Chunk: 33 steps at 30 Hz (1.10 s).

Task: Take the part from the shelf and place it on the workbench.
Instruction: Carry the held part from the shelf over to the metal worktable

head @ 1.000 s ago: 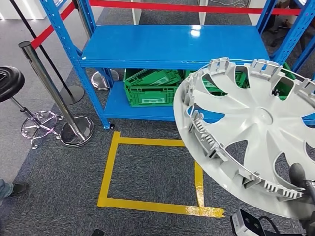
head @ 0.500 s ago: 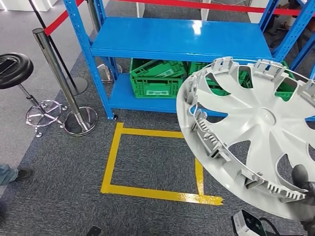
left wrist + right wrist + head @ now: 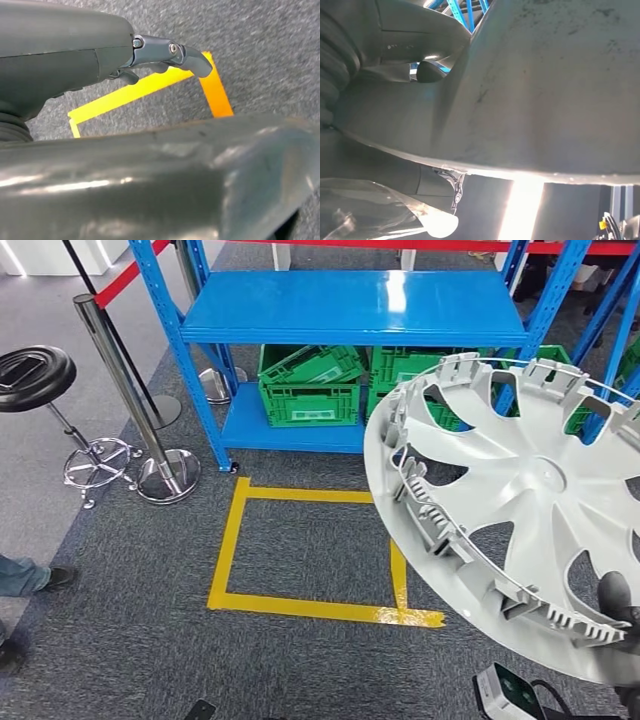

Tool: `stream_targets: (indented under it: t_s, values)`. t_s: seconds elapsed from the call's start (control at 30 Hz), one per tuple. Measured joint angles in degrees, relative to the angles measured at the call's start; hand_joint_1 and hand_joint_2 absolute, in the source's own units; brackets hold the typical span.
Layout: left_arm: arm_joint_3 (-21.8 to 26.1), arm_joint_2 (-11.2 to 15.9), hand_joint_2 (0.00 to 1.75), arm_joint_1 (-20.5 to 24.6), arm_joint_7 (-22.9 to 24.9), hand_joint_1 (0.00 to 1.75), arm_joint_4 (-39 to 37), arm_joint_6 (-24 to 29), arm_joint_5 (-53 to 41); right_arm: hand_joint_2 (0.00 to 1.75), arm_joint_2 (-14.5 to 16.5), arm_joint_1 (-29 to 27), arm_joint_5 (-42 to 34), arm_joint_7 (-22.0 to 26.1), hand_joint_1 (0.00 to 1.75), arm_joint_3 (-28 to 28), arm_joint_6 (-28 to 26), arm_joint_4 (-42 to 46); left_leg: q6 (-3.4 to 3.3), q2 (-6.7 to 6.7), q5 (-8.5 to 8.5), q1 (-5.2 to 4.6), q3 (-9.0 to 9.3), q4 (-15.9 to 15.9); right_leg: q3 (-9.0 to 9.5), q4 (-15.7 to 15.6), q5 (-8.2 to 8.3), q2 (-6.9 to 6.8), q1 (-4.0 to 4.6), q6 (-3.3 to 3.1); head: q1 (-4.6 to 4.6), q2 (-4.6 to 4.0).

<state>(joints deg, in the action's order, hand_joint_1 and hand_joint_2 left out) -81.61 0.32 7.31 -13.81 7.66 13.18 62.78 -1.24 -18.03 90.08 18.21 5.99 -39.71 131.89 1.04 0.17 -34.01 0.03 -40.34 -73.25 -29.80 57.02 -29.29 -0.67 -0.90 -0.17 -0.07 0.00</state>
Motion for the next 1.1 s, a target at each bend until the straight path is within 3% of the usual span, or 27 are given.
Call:
stream_targets:
  t_s: [0.03,0.07,0.13,0.2,0.23,0.27,0.33,0.37,0.4,0.47,0.53,0.57,0.67,0.7,0.73,0.83,0.87,0.93,1.0,1.03,1.07,1.1]
  values:
    - [-0.11,-0.03,0.00,0.08,-0.01,0.00,0.06,0.00,-0.04,1.75,0.04,0.00,0.01,-0.03,1.75,0.00,0.00,-0.01,-0.04,0.00,0.30,0.04,0.60,-1.78,-1.09,0.23,0.81,-0.03,0.09,0.01,-0.03,0.00]
    - [-0.20,-0.05,0.00,0.14,-0.01,0.00,0.12,0.01,-0.09,1.75,0.08,-0.01,0.01,-0.04,1.75,0.00,0.00,-0.01,-0.19,0.00,1.80,0.05,1.79,-2.03,-2.26,0.53,1.61,-0.04,0.19,0.05,-0.05,0.00]
    - [-0.33,-0.07,0.00,0.19,-0.04,0.00,0.19,0.09,-0.17,1.75,0.14,-0.08,0.02,-0.05,1.75,0.00,0.00,0.00,-0.85,-0.04,4.61,-0.02,6.85,3.00,-4.59,1.06,3.06,0.01,0.35,0.22,-0.07,0.00]
    - [-0.49,-0.06,0.00,0.32,-0.07,0.00,0.21,0.20,-0.25,1.75,0.19,-0.15,0.01,-0.07,1.75,0.01,0.00,0.02,-1.63,-0.10,3.40,-0.32,13.23,12.19,-5.90,1.26,4.31,-0.01,0.48,0.71,-0.03,0.00]
    - [-0.58,-0.07,0.00,0.41,-0.08,0.00,0.22,0.25,-0.29,1.75,0.21,-0.16,0.00,-0.07,1.75,0.02,0.00,0.03,-1.91,-0.13,2.38,-0.55,15.10,15.45,-6.24,1.17,4.92,-0.10,0.44,1.05,-0.02,0.00]
    - [-0.66,-0.07,0.00,0.44,-0.08,0.00,0.22,0.28,-0.32,1.75,0.23,-0.15,-0.01,-0.09,1.75,0.02,0.00,0.03,-2.12,-0.14,1.87,-0.78,15.85,17.38,-6.46,0.97,5.57,-0.20,0.35,1.42,-0.02,0.00]
    - [-0.77,-0.22,0.00,0.32,-0.01,0.00,0.24,0.34,-0.38,1.75,0.27,-0.18,-0.02,-0.14,1.75,0.01,0.00,0.03,-2.65,-0.02,2.99,-0.85,15.03,18.09,-7.10,0.82,6.12,-0.16,0.08,2.08,0.01,0.00]
    - [-0.79,-0.26,0.00,0.24,0.04,0.00,0.25,0.42,-0.40,1.75,0.31,-0.21,-0.02,-0.15,1.75,0.01,0.00,0.03,-3.04,0.09,3.75,-0.79,14.42,18.28,-7.79,1.79,5.09,0.00,0.01,2.32,0.11,0.00]
    - [-0.81,-0.30,0.00,0.20,0.10,0.00,0.25,0.48,-0.43,1.75,0.34,-0.24,-0.02,-0.15,1.75,0.01,0.00,0.02,-3.37,0.21,4.50,-0.70,13.67,18.42,-8.79,3.98,3.14,0.19,-0.02,2.53,0.26,0.00]
    - [-0.81,-0.27,0.00,0.21,0.17,0.00,0.25,0.59,-0.46,1.75,0.41,-0.25,-0.03,-0.16,1.75,0.07,0.00,0.02,-3.75,0.36,5.68,-0.79,12.05,18.24,-11.06,11.25,-2.06,0.43,-0.07,2.83,0.52,0.00]
    - [-0.82,-0.32,0.00,0.18,0.23,0.00,0.25,0.61,-0.55,1.75,0.46,-0.26,-0.03,-0.21,1.75,0.12,0.00,0.02,-3.71,0.44,6.80,-0.89,10.49,17.99,-11.18,16.01,-4.68,0.47,-0.07,3.02,0.57,0.00]
    - [-0.83,-0.37,0.00,0.16,0.26,0.00,0.25,0.61,-0.61,1.75,0.49,-0.26,-0.03,-0.23,1.75,0.14,0.00,0.02,-3.64,0.47,7.29,-0.90,9.77,17.80,-9.59,15.23,-4.52,0.47,-0.07,3.06,0.60,0.00]
    - [-0.84,-0.52,0.00,0.18,0.30,0.00,0.27,0.67,-0.79,1.75,0.57,-0.09,-0.02,-0.23,1.75,0.24,0.00,0.02,-3.14,0.47,8.18,-0.98,8.10,16.64,-0.77,3.56,-1.94,0.44,-0.07,2.78,0.59,0.00]
    - [-0.84,-0.53,0.00,0.20,0.32,0.00,0.27,0.70,-0.83,1.75,0.60,-0.04,-0.03,-0.23,1.75,0.27,0.00,0.06,-2.89,0.48,8.37,-1.06,7.72,16.24,1.03,0.75,-1.61,0.45,-0.03,2.52,0.54,0.00]
    - [-0.85,-0.52,0.00,0.21,0.34,0.00,0.27,0.75,-0.85,1.75,0.65,-0.03,-0.03,-0.23,1.75,0.30,0.00,0.10,-2.61,0.48,8.58,-1.13,7.48,15.96,1.62,-0.51,-1.65,0.47,0.07,2.20,0.52,0.00]
    - [-0.86,-0.44,0.00,0.18,0.40,0.00,0.27,0.83,-0.86,1.75,0.78,-0.07,-0.02,-0.24,1.75,0.46,0.00,0.17,-1.71,0.42,9.02,-1.03,7.10,15.66,1.02,-0.49,-0.91,0.41,0.11,1.09,0.50,0.00]
    - [-0.86,-0.39,0.00,0.17,0.42,0.00,0.27,0.84,-0.86,1.75,0.81,-0.04,-0.02,-0.23,1.75,0.51,0.00,0.19,-1.37,0.33,8.28,-0.97,6.74,14.89,0.94,-0.58,-0.56,0.34,0.00,0.68,0.37,0.00]
    - [-0.87,-0.32,0.00,0.15,0.42,0.00,0.27,0.84,-0.86,1.75,0.95,-0.01,-0.03,-0.23,1.75,0.55,0.00,0.21,-0.63,0.17,4.53,-0.67,4.79,9.94,0.57,-0.68,0.22,0.20,-0.20,0.06,0.07,0.00]
    - [-0.90,-0.33,0.00,0.08,0.43,0.00,0.27,0.85,-0.86,1.75,1.10,-0.03,-0.02,-0.23,1.75,0.61,0.00,0.20,0.01,0.13,0.27,-0.27,2.05,2.19,-0.22,-0.54,0.89,0.19,-0.18,-0.08,-0.11,0.00]
    - [-0.91,-0.34,0.00,0.03,0.44,0.00,0.28,0.85,-0.87,1.75,1.16,-0.04,-0.02,-0.20,1.75,0.64,0.00,0.20,0.18,0.13,-0.58,-0.12,1.44,-0.23,-0.66,-0.43,1.15,0.20,-0.17,-0.05,-0.12,0.00]
    - [-0.92,-0.35,0.00,-0.02,0.44,0.00,0.28,0.84,-0.89,1.75,1.20,-0.04,-0.01,-0.12,1.75,0.69,0.00,0.19,0.25,0.13,-0.31,0.00,1.79,-0.53,-1.03,-0.32,1.35,0.21,-0.17,0.02,-0.13,0.00]
    - [-0.94,-0.36,0.00,-0.05,0.44,0.00,0.29,0.84,-0.90,1.75,1.22,-0.04,-0.01,0.05,1.75,0.73,0.00,0.19,0.21,0.13,0.97,0.08,3.25,1.56,-1.29,-0.21,1.50,0.23,-0.18,0.12,-0.14,0.00]
